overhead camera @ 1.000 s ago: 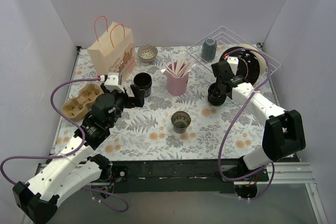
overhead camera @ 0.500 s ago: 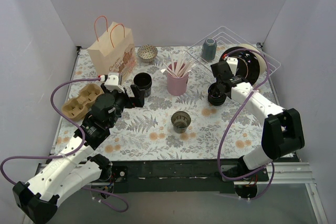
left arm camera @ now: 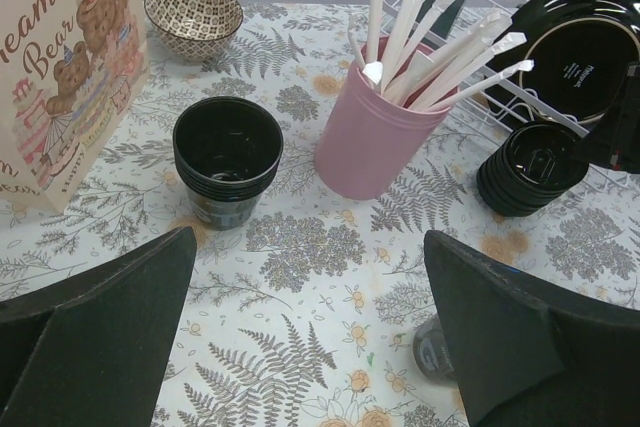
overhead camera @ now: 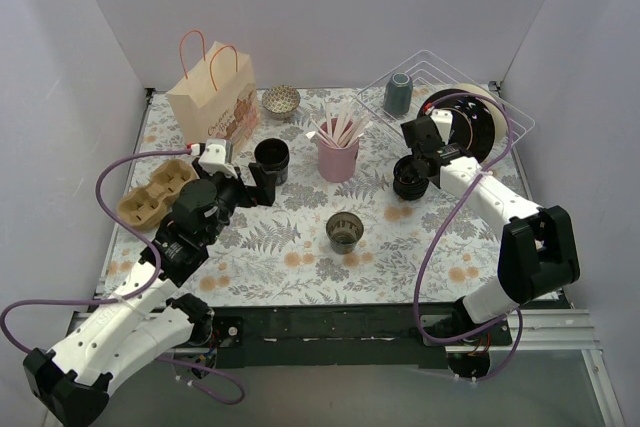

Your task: Pack the takeout coffee

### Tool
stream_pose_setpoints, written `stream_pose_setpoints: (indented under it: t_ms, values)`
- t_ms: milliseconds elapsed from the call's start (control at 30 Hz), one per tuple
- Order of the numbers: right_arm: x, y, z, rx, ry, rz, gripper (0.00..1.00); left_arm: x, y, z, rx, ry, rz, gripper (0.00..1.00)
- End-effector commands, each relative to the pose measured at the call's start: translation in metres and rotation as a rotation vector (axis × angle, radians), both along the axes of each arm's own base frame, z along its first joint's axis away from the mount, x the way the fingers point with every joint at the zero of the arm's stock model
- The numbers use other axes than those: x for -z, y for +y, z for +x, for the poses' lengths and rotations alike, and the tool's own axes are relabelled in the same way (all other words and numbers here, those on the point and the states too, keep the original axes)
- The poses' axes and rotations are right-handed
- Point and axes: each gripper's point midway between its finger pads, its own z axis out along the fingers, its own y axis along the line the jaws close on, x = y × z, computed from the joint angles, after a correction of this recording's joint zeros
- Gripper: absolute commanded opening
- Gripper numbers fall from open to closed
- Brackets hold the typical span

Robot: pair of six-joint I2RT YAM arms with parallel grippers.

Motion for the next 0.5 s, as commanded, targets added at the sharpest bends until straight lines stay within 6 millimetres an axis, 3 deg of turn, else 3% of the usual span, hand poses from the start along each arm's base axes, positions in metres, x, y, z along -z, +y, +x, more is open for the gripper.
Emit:
stream_pose_setpoints:
  t_ms: [0,333,433,467]
  values:
    - [-0.027,0.000,0.007,0.000,-0.089,0.031,0.19,-0.006,-0.002,-0.005,0.034,-0.034,-0.002,0.98]
    - [-0.064,0.006,0.000,-0.095,-0.133,0.059,0.15,-0.007,-0.020,-0.012,0.145,-0.025,0.001,0.98]
    - [-0.084,0.021,-0.013,-0.244,-0.154,0.103,0.14,-0.029,-0.043,-0.020,0.276,-0.008,-0.012,0.98]
    - [-0.086,0.033,-0.017,-0.317,-0.158,0.144,0.13,-0.046,-0.051,-0.023,0.318,-0.023,-0.032,0.97]
